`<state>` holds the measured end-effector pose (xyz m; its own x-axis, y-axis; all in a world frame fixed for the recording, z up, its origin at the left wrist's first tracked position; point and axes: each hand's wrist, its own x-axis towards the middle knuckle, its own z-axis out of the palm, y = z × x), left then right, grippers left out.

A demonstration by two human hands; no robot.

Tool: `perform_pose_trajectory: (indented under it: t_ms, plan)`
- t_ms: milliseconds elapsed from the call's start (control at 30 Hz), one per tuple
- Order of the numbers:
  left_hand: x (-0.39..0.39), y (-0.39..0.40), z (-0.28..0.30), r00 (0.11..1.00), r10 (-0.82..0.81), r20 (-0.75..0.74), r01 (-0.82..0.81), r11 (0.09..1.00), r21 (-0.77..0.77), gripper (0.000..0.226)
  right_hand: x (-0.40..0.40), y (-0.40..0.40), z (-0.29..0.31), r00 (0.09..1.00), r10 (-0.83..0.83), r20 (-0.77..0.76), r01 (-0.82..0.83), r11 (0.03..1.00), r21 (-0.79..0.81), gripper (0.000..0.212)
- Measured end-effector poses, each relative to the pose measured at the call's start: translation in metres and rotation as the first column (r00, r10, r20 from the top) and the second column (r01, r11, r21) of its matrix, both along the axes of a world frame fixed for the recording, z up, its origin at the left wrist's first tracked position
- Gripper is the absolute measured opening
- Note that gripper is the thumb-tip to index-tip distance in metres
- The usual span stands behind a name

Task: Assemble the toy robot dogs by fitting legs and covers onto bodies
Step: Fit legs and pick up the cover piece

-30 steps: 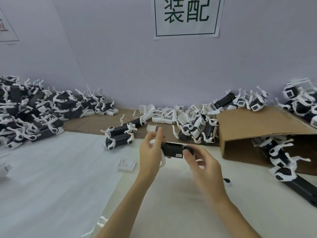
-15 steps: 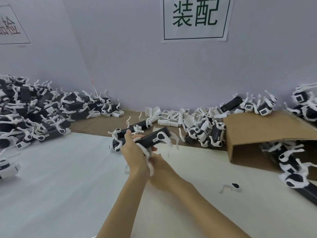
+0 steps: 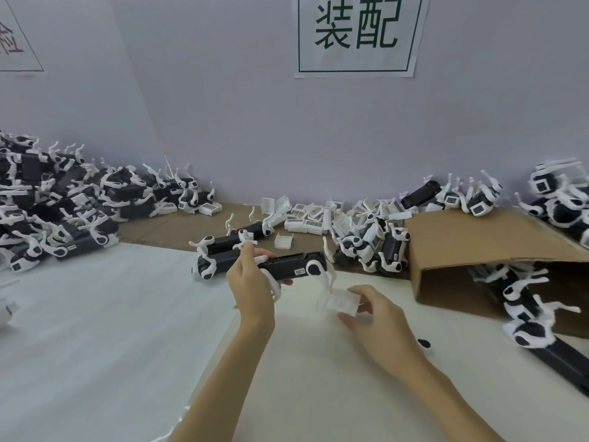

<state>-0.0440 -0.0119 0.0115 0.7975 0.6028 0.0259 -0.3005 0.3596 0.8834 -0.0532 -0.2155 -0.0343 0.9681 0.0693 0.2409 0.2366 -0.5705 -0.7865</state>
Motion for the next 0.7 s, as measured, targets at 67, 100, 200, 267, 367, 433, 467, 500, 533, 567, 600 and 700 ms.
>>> perform_pose_trajectory:
  t_ms: [67, 100, 200, 267, 367, 433, 467, 500, 533, 567, 600, 700]
  plan:
    - [0.000, -0.001, -0.003, 0.999, -0.034, -0.011, 0.034, 0.999, 0.025, 0.050, -0.005, -0.020, -0.005, 0.999, -0.049, -0.011, 0.050, 0.985, 0.168, 0.032]
    - [0.001, -0.002, -0.005, 0.998, -0.054, -0.026, 0.055, 0.998, 0.044, 0.048, -0.007, -0.027, -0.006, 0.998, -0.062, -0.018, 0.065, 0.965, 0.255, 0.034]
    - [0.002, -0.008, -0.011, 0.990, -0.110, -0.084, 0.117, 0.989, 0.095, 0.045, -0.011, -0.037, 0.000, 0.998, -0.063, -0.023, 0.067, 0.875, 0.480, 0.039]
    - [0.003, -0.013, -0.015, 0.986, -0.138, -0.095, 0.149, 0.980, 0.128, 0.044, -0.010, -0.039, 0.004, 0.998, -0.061, -0.005, 0.053, 0.818, 0.573, 0.040]
    - [0.001, -0.022, -0.018, 0.981, -0.168, -0.101, 0.186, 0.961, 0.204, 0.044, -0.009, -0.041, 0.007, 0.998, -0.031, -0.048, 0.054, 0.802, 0.595, 0.036]
    - [0.000, -0.027, -0.021, 0.978, -0.182, -0.104, 0.204, 0.942, 0.267, 0.044, -0.009, -0.042, 0.004, 0.997, -0.007, -0.078, 0.055, 0.769, 0.637, 0.031]
    - [-0.001, -0.030, -0.021, 0.977, -0.188, -0.102, 0.210, 0.928, 0.307, 0.045, -0.008, -0.042, 0.003, 0.996, -0.007, -0.084, 0.062, 0.737, 0.673, 0.029]
    - [-0.002, -0.032, -0.021, 0.977, -0.189, -0.097, 0.211, 0.913, 0.350, 0.046, -0.007, -0.042, 0.002, 0.996, -0.010, -0.086, 0.069, 0.692, 0.719, 0.028]
    - [-0.004, -0.034, -0.021, 0.978, -0.190, -0.090, 0.210, 0.896, 0.392, 0.046, -0.005, -0.042, 0.001, 0.996, -0.003, -0.089, 0.070, 0.637, 0.768, 0.027]
    - [-0.006, -0.037, -0.020, 0.977, -0.195, -0.082, 0.211, 0.878, 0.430, 0.047, -0.004, -0.042, 0.001, 0.996, 0.022, -0.086, 0.057, 0.592, 0.804, 0.026]
    - [-0.008, -0.039, -0.019, 0.976, -0.206, -0.074, 0.217, 0.858, 0.465, 0.047, -0.004, -0.043, 0.002, 0.996, 0.050, -0.078, 0.035, 0.572, 0.820, 0.026]
    - [-0.013, -0.044, -0.019, 0.971, -0.233, -0.059, 0.226, 0.799, 0.557, 0.045, -0.005, -0.042, 0.004, 0.996, 0.064, -0.064, 0.015, 0.583, 0.812, 0.042]
